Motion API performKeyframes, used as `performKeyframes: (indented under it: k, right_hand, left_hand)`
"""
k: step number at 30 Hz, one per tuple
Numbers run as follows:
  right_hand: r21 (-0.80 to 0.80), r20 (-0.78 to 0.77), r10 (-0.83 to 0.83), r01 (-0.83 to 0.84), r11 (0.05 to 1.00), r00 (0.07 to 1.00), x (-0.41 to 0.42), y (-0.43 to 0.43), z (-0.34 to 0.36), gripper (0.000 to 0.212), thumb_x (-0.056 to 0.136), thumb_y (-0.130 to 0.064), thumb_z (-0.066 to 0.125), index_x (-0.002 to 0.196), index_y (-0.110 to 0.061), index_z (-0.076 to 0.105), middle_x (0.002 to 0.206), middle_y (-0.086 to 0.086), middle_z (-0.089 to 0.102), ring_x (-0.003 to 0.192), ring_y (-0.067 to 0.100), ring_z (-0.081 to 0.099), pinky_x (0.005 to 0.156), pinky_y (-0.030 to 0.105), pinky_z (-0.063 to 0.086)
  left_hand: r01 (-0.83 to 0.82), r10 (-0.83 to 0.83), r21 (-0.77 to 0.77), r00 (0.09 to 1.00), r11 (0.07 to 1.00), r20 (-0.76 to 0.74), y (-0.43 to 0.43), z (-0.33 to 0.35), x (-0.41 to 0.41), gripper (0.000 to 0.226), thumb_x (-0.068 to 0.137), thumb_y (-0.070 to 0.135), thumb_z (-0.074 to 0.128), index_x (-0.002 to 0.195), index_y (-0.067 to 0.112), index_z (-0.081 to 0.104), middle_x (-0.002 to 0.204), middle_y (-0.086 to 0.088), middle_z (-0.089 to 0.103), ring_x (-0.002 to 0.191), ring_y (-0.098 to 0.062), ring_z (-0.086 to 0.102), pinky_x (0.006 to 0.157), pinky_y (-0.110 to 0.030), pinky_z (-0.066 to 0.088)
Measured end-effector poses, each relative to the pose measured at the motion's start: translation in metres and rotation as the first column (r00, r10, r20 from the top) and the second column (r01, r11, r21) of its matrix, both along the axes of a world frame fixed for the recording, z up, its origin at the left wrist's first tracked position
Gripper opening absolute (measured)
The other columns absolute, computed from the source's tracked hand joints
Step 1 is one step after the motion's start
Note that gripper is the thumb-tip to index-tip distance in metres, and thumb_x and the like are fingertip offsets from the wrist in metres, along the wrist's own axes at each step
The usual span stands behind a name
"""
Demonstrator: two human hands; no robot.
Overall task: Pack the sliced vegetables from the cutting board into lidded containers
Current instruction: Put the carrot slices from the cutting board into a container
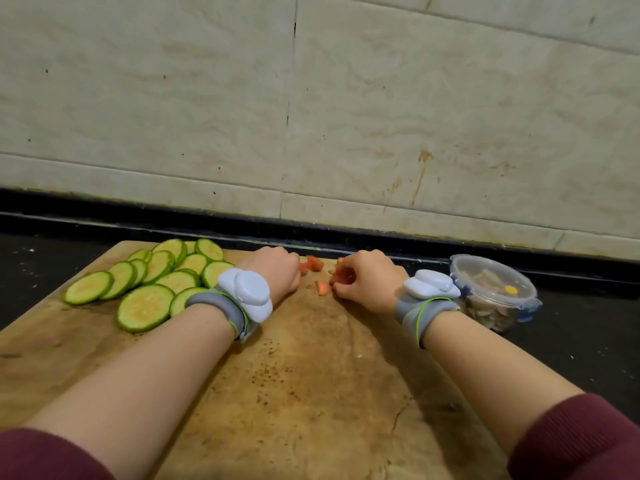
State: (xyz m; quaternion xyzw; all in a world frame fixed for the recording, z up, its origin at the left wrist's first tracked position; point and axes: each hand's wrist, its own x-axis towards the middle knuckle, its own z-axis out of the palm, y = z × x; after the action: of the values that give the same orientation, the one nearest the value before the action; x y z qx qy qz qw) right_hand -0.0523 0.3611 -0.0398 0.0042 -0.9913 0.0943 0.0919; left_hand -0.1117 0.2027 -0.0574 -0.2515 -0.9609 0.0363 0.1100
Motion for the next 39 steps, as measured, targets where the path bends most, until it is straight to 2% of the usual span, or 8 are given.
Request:
performKeyframes:
  k: [4, 8, 12, 17, 25, 31, 34, 39]
  right_hand:
    - [0.022, -0.007, -0.023, 0.023, 0.999, 1.0, 0.002, -0.002, -0.003, 0.013, 0.085, -0.025, 0.058, 0.092, -0.018, 0.066, 0.086, -0.003, 0.061, 0.083, 0.019, 0.054, 0.047, 0.02, 0.024]
    - [-0.216, -0.063, -0.136, 0.119, 0.969, 0.989, 0.003, 0.012, -0.009, 0.016, 0.077, -0.023, 0.058, 0.082, -0.016, 0.071, 0.077, 0.005, 0.07, 0.079, 0.026, 0.064, 0.068, 0.033, 0.052]
    - [-0.617, 0.056, -0.077, 0.095, 0.781, 0.995, 0.029, 0.015, 0.009, 0.022, 0.086, -0.023, 0.06, 0.079, -0.009, 0.076, 0.074, 0.011, 0.071, 0.063, 0.015, 0.058, 0.069, 0.037, 0.055]
    - [-0.765, 0.186, 0.12, 0.067, 0.641, 0.975, 0.083, 0.01, 0.035, 0.026, 0.092, -0.009, 0.052, 0.09, 0.007, 0.072, 0.08, 0.016, 0.07, 0.063, 0.012, 0.053, 0.059, 0.022, 0.047]
    - [-0.854, 0.295, 0.391, 0.057, 0.517, 0.872, 0.178, -0.009, 0.063, 0.017, 0.08, 0.007, 0.066, 0.094, -0.004, 0.067, 0.074, 0.007, 0.068, 0.056, 0.009, 0.062, 0.056, 0.019, 0.053]
    - [-0.718, 0.365, 0.373, 0.002, 0.696, 0.853, 0.217, -0.036, 0.057, 0.016, 0.079, 0.007, 0.069, 0.093, 0.0, 0.068, 0.071, 0.009, 0.067, 0.056, 0.01, 0.063, 0.056, 0.019, 0.054]
    - [-0.536, 0.305, 0.301, -0.098, 0.839, 0.903, 0.225, -0.044, 0.047, 0.011, 0.083, -0.003, 0.07, 0.094, -0.002, 0.072, 0.071, 0.007, 0.067, 0.058, 0.012, 0.058, 0.058, 0.021, 0.054]
    - [-0.12, 0.092, 0.273, -0.262, 0.958, 0.958, 0.234, -0.047, 0.037, 0.01, 0.08, -0.027, 0.071, 0.087, -0.024, 0.077, 0.082, 0.0, 0.074, 0.07, 0.01, 0.064, 0.065, 0.018, 0.046]
  left_hand:
    - [-0.046, 0.047, -0.025, 0.999, 0.999, 0.018, 0.003, 0.002, 0.005, 0.026, 0.096, 0.016, 0.038, 0.112, 0.006, 0.056, 0.114, -0.016, 0.062, 0.104, -0.037, 0.058, 0.069, -0.035, 0.037]
    - [-0.026, 0.025, 0.226, 1.0, 0.974, 0.003, -0.006, 0.009, 0.02, 0.025, 0.095, 0.026, 0.044, 0.093, 0.008, 0.061, 0.096, -0.017, 0.066, 0.092, -0.038, 0.06, 0.065, -0.032, 0.035]
    - [-0.01, -0.035, 0.618, 0.998, 0.786, 0.061, -0.02, 0.012, 0.045, 0.049, 0.093, 0.046, 0.045, 0.069, 0.007, 0.061, 0.068, -0.012, 0.064, 0.07, -0.031, 0.058, 0.062, -0.036, 0.042]
    - [-0.106, -0.286, 0.847, 0.913, 0.521, 0.29, -0.034, 0.031, 0.098, 0.033, 0.088, 0.015, 0.047, 0.06, 0.0, 0.054, 0.048, 0.003, 0.054, 0.046, -0.004, 0.048, 0.05, -0.021, 0.039]
    - [-0.289, -0.412, 0.92, 0.829, 0.263, 0.378, -0.052, 0.027, 0.187, 0.031, 0.085, 0.002, 0.05, 0.107, 0.021, 0.059, 0.066, -0.008, 0.055, 0.06, -0.021, 0.044, 0.051, -0.023, 0.038]
    - [-0.167, -0.401, 0.921, 0.862, 0.352, 0.31, -0.051, 0.003, 0.225, 0.021, 0.089, 0.01, 0.047, 0.086, 0.019, 0.066, 0.052, 0.013, 0.055, 0.053, -0.002, 0.051, 0.059, -0.02, 0.046]
    - [-0.115, -0.3, 0.896, 0.918, 0.429, 0.261, -0.053, -0.006, 0.236, 0.021, 0.088, 0.022, 0.044, 0.086, 0.029, 0.064, 0.072, 0.012, 0.064, 0.078, -0.013, 0.062, 0.084, -0.034, 0.05]
    - [-0.047, -0.156, 0.796, 0.972, 0.603, 0.176, -0.053, -0.005, 0.249, 0.026, 0.094, 0.018, 0.046, 0.108, 0.025, 0.066, 0.107, 0.002, 0.067, 0.104, -0.018, 0.057, 0.087, -0.028, 0.042]
